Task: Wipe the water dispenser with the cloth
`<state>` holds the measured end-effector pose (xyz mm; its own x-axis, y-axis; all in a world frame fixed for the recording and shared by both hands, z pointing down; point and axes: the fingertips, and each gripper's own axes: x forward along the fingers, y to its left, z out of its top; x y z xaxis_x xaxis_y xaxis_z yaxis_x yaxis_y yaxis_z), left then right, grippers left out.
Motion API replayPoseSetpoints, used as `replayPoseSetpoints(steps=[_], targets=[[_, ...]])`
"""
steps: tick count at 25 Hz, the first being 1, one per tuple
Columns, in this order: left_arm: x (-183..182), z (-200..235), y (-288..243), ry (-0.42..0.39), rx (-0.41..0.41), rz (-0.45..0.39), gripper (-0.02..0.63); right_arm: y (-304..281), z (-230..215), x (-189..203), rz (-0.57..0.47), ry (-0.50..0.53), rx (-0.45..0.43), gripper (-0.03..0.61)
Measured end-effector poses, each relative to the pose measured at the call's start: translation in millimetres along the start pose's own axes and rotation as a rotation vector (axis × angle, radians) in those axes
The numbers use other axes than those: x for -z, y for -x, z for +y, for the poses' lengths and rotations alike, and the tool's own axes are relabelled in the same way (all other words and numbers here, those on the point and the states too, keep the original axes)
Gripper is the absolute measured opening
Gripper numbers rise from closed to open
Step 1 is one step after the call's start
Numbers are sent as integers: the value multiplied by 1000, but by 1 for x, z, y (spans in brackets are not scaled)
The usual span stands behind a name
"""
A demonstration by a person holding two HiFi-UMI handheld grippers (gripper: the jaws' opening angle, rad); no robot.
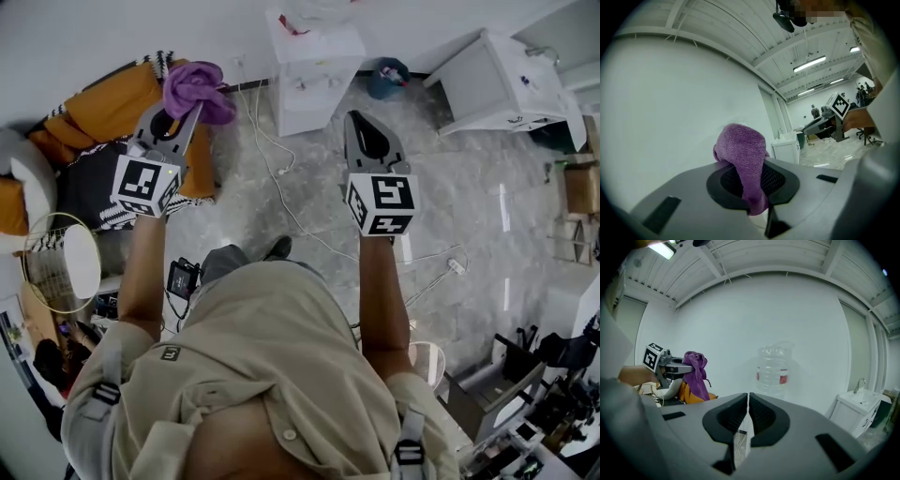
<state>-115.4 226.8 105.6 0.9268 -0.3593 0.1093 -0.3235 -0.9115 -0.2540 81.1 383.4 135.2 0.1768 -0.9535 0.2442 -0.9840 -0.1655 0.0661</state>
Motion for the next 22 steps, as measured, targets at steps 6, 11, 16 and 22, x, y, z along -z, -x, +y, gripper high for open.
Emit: replayPoseSetpoints(steps=[6,11,16,22], targets=[[-3,-16,-34,5,30,8,58,6,-35,17,22,-34,38,28],[10,-12,-61,19,61,23,58,-7,-46,26,37,-48,60,28],[21,4,-101,35,105,13,58,-22,-62,29,41,-81,118,28],[22,35,-151,48,169,-9,58,-49,-72,15,56,-82,185,28]])
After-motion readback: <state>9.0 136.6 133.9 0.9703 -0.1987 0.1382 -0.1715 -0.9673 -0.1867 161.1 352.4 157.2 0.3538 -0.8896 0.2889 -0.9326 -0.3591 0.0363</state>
